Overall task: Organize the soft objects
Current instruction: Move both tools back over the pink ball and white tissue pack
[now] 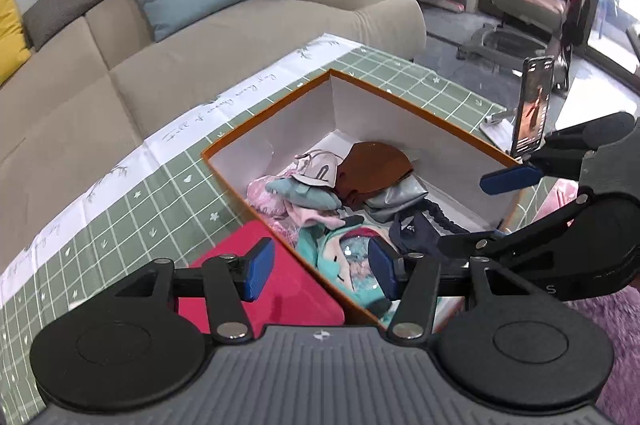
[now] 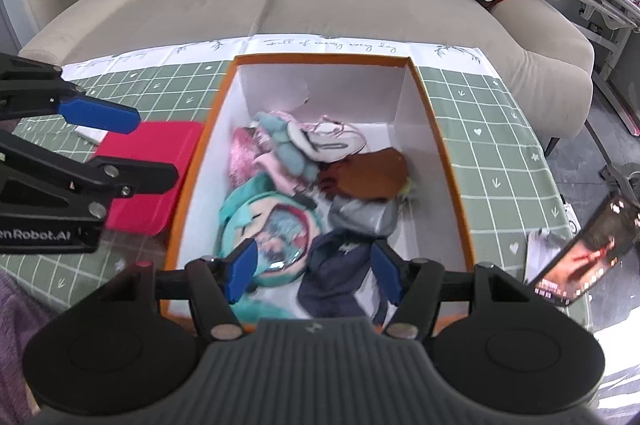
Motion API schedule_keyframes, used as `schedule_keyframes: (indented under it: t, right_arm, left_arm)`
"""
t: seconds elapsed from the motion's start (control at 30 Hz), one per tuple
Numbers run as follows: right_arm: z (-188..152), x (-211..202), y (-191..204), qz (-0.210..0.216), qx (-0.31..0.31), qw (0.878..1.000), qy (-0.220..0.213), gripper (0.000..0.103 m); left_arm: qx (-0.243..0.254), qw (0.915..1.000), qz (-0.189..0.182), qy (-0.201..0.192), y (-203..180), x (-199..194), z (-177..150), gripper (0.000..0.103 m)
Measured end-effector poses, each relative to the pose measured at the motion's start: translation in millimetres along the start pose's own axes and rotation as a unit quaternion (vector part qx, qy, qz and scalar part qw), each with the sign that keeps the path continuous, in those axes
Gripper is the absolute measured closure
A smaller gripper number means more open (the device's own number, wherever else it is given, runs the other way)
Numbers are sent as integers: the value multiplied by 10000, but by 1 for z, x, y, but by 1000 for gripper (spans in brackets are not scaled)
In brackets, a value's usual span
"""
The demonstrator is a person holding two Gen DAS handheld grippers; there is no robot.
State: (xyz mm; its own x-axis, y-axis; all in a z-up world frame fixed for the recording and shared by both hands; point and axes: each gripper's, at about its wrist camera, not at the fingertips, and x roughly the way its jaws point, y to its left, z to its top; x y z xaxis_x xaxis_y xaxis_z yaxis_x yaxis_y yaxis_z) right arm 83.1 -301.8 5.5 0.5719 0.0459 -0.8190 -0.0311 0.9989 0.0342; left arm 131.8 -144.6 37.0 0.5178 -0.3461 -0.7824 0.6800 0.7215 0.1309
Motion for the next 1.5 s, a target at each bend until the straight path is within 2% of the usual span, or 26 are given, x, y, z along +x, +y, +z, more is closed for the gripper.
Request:
schedule_keyframes:
  t: [0.17, 0.37, 0.77, 1.0, 1.23, 1.3, 1.5]
  right_arm:
    - [-18, -16, 18, 59, 64, 10000, 26, 39]
    - [-39, -25, 49, 315, -99, 9993, 200, 39]
    - [-49, -24, 112, 714, -726, 9935, 516, 39]
    - [-43, -22, 151, 1110, -951, 9885, 395, 40]
    - [-25, -19, 194, 1266, -1620, 9785, 148, 43]
    - [-16, -16, 205, 1285, -1826, 9747, 108, 47]
    - [15, 3, 225, 1387, -2054, 9687, 124, 48]
  left_arm:
    - [-178, 9995, 57, -237, 0, -29, -29, 37]
    - [-495, 9980, 239, -300, 6, -54, -66, 37]
    - [-1350, 9902, 361, -20, 32, -77, -132, 37]
    - [-1713, 9840, 484, -24, 55, -91, -161, 37]
    - [-2172, 9740, 611, -222, 89, -104, -183, 37]
    - [-2211, 9727, 659, -243, 99, -105, -185, 37]
    - [-2195, 9721, 803, -210, 129, -105, -190, 37]
